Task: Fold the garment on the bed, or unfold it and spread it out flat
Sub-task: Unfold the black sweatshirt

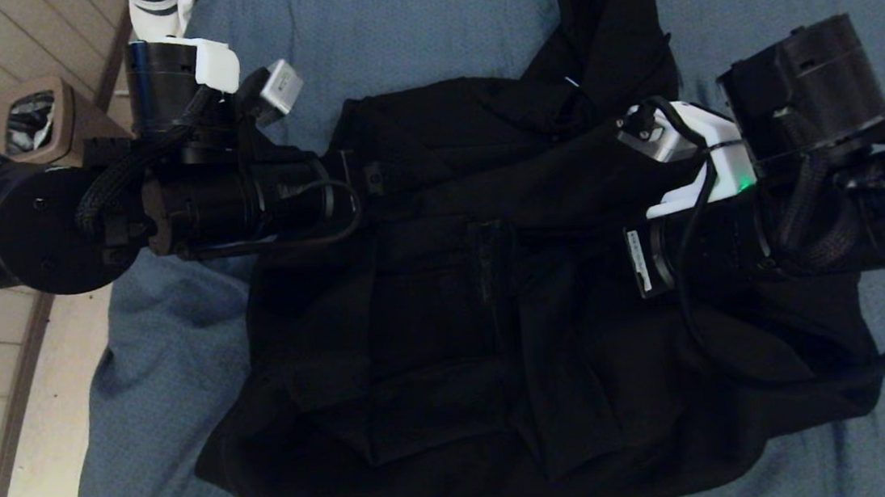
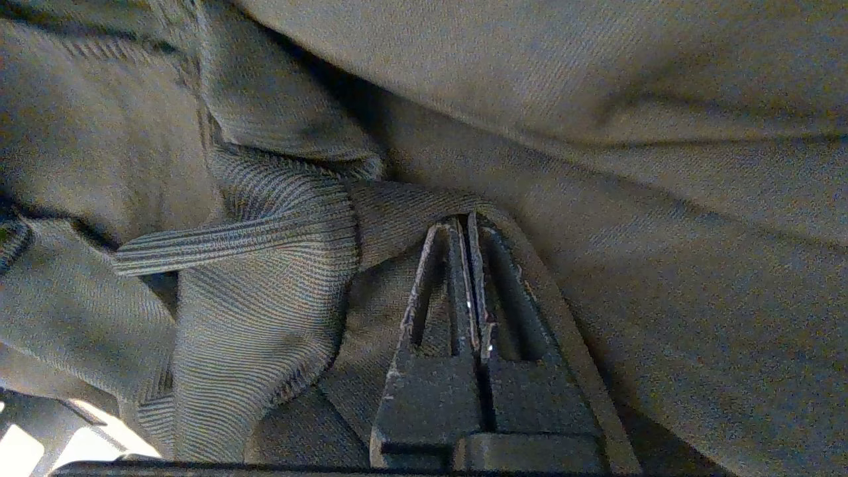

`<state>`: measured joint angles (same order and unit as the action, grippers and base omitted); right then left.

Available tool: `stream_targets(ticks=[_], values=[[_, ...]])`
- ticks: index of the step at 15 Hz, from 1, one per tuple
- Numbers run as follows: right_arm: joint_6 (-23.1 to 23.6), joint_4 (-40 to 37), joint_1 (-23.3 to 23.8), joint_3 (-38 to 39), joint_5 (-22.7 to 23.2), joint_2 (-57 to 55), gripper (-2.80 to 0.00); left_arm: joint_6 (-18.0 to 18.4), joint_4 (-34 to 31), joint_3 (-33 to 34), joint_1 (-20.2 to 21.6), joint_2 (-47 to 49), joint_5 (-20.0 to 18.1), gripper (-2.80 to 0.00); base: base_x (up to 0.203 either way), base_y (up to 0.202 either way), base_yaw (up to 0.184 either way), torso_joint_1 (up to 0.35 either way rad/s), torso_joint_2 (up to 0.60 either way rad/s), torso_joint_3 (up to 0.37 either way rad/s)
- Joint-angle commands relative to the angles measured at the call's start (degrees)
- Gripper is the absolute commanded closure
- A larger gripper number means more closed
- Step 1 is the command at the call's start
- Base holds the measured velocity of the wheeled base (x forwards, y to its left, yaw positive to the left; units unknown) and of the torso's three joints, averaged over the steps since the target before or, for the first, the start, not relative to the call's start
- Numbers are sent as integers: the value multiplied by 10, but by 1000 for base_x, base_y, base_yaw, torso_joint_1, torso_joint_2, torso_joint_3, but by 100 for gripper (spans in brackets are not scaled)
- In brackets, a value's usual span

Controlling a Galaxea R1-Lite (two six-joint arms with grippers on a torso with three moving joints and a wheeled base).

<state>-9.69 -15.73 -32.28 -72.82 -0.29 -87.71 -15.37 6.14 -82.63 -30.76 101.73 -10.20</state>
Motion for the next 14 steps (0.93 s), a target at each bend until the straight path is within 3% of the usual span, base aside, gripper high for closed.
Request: stream_targets(ticks=[1,7,10,14], values=[[0,-9,-5,15,0,25,0,-1,1,-9,0,0,-1,-280,0,0,0,0,0,0],[3,-126,-22,147,5,175,0,-2,-14,-71,0,39,-3,-280,0,0,0,0,0,0],[13,-134,-22,240,7,200,0,-3,-14,-89,0,62,-4,-280,0,0,0,0,0,0],[17,-134,-23,337,84,216,0,-14,-13,-105,1,81,-3,-280,0,0,0,0,0,0]])
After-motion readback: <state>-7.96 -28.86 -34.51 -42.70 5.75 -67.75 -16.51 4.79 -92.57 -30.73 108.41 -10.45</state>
